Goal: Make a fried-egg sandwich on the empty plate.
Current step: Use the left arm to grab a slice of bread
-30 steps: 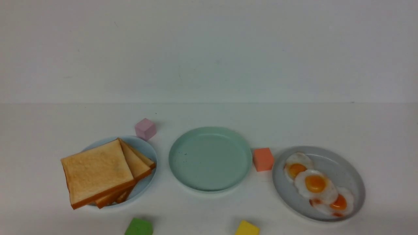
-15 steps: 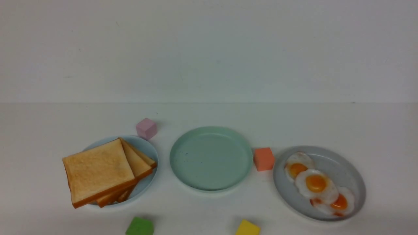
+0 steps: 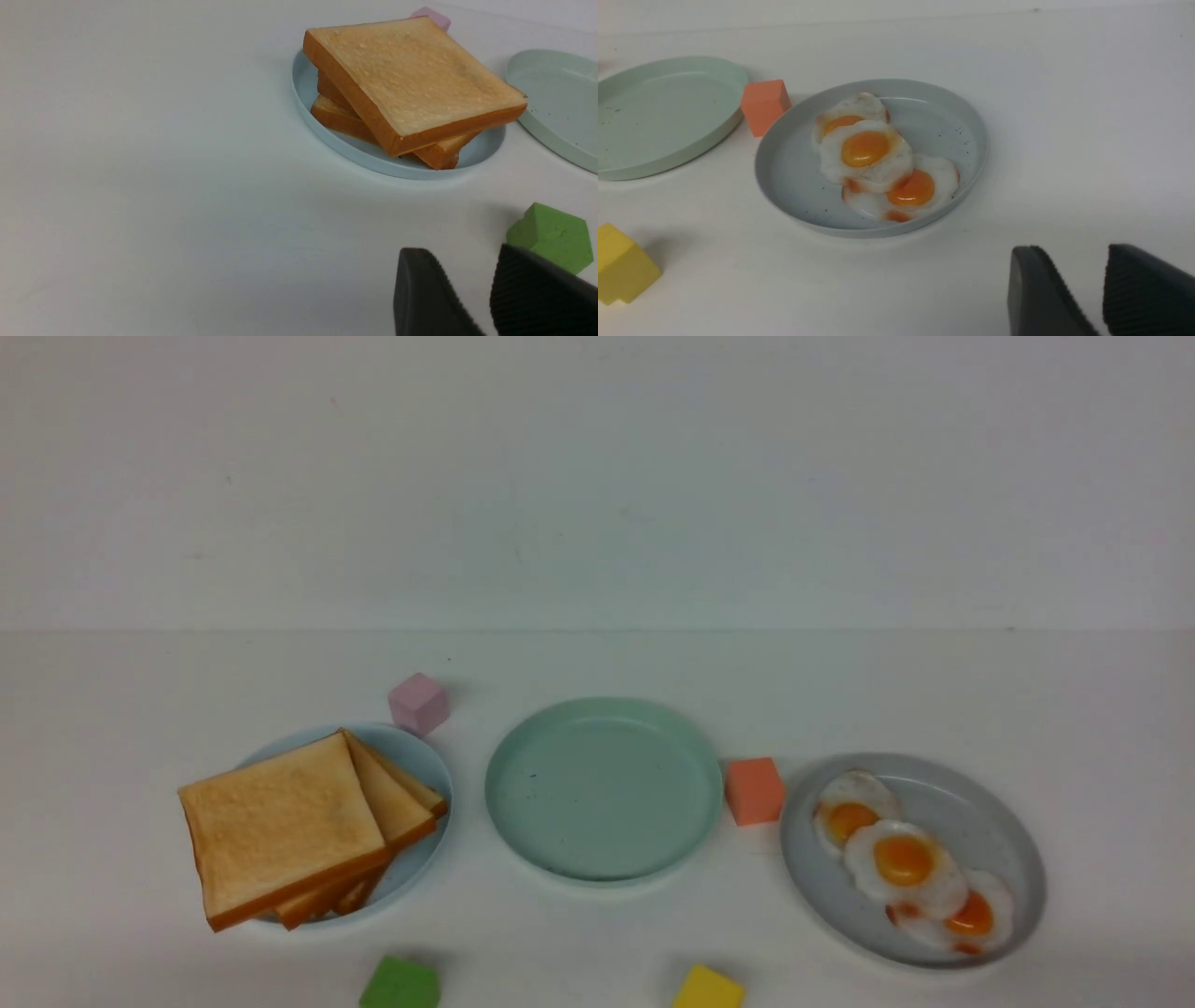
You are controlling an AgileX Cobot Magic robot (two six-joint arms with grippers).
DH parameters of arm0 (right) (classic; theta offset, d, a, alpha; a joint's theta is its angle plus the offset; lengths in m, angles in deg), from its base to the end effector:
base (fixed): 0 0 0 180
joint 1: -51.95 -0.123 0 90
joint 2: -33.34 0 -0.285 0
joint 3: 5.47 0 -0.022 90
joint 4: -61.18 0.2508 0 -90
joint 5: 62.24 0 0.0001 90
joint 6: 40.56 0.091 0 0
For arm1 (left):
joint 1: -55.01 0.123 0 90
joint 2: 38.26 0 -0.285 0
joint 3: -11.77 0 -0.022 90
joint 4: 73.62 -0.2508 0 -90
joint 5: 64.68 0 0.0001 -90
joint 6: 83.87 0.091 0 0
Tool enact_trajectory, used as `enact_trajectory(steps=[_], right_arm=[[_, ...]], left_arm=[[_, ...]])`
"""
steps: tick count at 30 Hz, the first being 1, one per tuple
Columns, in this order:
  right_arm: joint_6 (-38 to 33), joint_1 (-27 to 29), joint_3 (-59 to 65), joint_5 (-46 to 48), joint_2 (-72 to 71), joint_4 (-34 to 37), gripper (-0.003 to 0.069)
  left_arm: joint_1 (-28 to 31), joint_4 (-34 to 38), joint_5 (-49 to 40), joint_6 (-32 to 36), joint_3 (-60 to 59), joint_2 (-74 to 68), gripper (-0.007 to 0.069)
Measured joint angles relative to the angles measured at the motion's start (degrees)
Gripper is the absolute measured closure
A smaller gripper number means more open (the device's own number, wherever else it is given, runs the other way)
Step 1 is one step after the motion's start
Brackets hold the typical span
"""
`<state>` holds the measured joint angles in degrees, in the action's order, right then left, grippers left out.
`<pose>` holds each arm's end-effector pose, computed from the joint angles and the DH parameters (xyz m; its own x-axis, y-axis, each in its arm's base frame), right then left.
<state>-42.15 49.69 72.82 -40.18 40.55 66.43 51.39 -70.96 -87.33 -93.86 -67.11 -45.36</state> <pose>0.0521 0.0052 0.1730 -0.3037 0.0452 -0.9517 -0.0549 0.9964 0.0648 0.0518 -0.0049 0.1686 -0.3282 -0.1951 -0.9242 0.0095 0.9777 -0.2098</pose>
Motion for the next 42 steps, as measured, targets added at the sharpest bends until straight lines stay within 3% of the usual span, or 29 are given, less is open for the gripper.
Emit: enact_trajectory(steps=[8,12,18,21,23,30,32,37,42], right_arm=[[0.0,0.0,0.0,0.0,0.0,0.0,0.0417],[0.0,0.0,0.0,0.0,0.0,0.0,0.0417],[0.0,0.0,0.0,0.0,0.0,0.0,0.0417],[0.0,0.0,0.0,0.0,0.0,0.0,0.0417],[0.0,0.0,0.0,0.0,0.0,0.0,0.0417],[0.0,0.0,0.0,0.0,0.0,0.0,0.0417],[0.0,0.0,0.0,0.0,0.0,0.0,0.0417],[0.0,0.0,0.0,0.0,0.0,0.0,0.0417],[0.0,0.0,0.0,0.0,0.0,0.0,0.0417]], left_arm=[[0.0,-1.4,0.6,0.1,0.0,0.0,0.0386],[0.0,-0.2,6.6,-0.9,-0.1,0.0,0.0386],[0.0,11.3,31.4,-8.7,-0.1,0.0,0.0386],[0.0,12.5,41.3,-9.7,0.6,0.0,0.0386],[0.0,11.0,42.5,-10.0,4.9,0.0,0.0386],[0.0,3.9,28.3,-10.2,33.6,-7.5,0.0386],[0.0,3.5,17.0,-10.2,44.2,-14.7,0.0386],[0.0,2.5,-2.1,-10.2,52.4,-27.3,0.0386],[0.0,1.0,-6.7,-10.5,52.2,-36.4,0.0386]])
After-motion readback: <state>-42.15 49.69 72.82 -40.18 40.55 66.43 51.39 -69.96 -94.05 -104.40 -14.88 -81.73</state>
